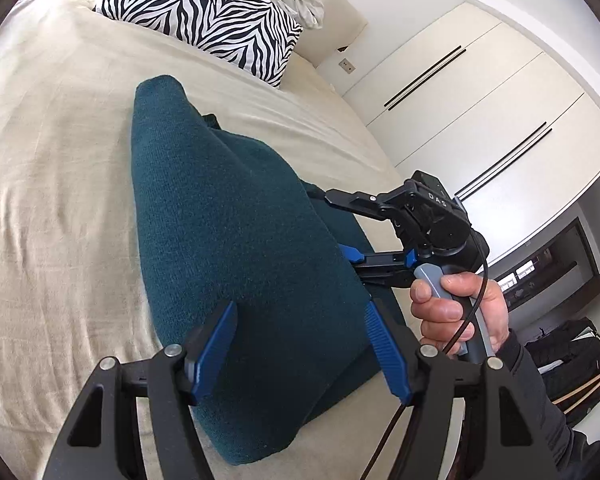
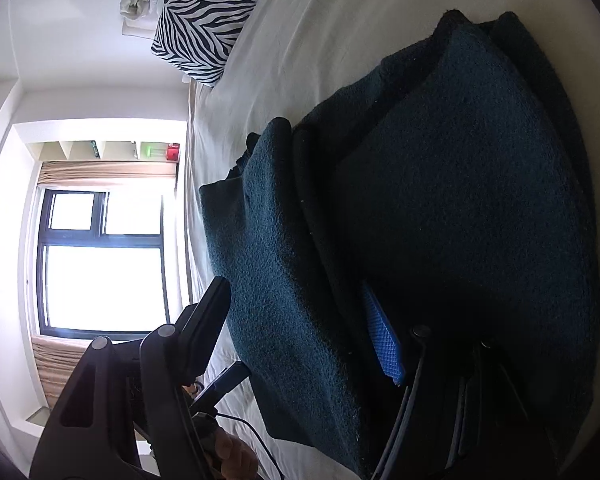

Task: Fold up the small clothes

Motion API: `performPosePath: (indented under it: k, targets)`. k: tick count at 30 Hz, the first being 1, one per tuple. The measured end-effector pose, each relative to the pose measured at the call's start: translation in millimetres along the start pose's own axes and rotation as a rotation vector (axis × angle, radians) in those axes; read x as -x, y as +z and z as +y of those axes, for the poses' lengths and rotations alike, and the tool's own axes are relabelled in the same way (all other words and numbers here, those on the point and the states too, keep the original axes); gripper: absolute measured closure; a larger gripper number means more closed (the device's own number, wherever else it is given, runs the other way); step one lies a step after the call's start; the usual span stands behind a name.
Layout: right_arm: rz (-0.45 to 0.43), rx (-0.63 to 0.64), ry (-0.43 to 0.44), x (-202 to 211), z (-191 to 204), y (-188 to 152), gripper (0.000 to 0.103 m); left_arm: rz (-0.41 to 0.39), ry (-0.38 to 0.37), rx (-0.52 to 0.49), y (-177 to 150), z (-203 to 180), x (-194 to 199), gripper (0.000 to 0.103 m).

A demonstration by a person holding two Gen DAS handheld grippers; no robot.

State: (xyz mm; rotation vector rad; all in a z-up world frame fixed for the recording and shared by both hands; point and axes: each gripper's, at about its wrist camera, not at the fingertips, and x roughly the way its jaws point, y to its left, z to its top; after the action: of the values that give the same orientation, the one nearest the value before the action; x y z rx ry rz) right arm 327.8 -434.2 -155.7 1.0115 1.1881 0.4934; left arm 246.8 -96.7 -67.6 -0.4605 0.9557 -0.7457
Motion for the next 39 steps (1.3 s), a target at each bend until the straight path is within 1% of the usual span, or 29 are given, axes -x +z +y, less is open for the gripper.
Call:
performPosePath:
  k: [1,3,4,6,8,12,17,23,27,32,39]
  targets:
    - [0.01,0.014,-0.026,-4,3,1,0.05,-0.001,-0.001,0.003,0,1,1,0.034]
    - [0.032,0.044,-0.087,-11,7,2,0.069,-0.005,0.0,0.008,1,2,1,0.034]
    - [0.034,0.057,-0.109,-12,8,1,0.072,-0.007,0.002,0.009,2,2,2,0.034]
    - [0.026,0.081,-0.137,-9,10,-1,0.085,-0.008,0.007,0.01,3,1,2,0.034]
    - [-0.003,0.106,-0.151,-1,13,-5,0.088,-0.003,0.013,0.006,5,-1,-1,0.034]
    - [-0.071,0.156,-0.178,22,20,-16,0.09,0.006,0.026,-0.018,8,-12,-9,0.034]
    - [-0.131,0.179,-0.194,60,14,-27,0.09,0.022,0.032,-0.07,12,-34,-23,0.034]
    - [-0.202,0.133,-0.193,109,-15,-31,0.09,0.066,0.035,-0.117,11,-56,-47,0.034]
    - [-0.224,0.097,-0.182,131,-38,-39,0.09,0.094,0.044,-0.139,8,-64,-58,0.034]
    - [-0.247,0.058,-0.144,135,-61,-46,0.09,0.105,0.061,-0.161,10,-69,-63,0.034]
    - [-0.28,0.033,-0.108,126,-74,-44,0.09,0.076,0.094,-0.202,22,-76,-61,0.034]
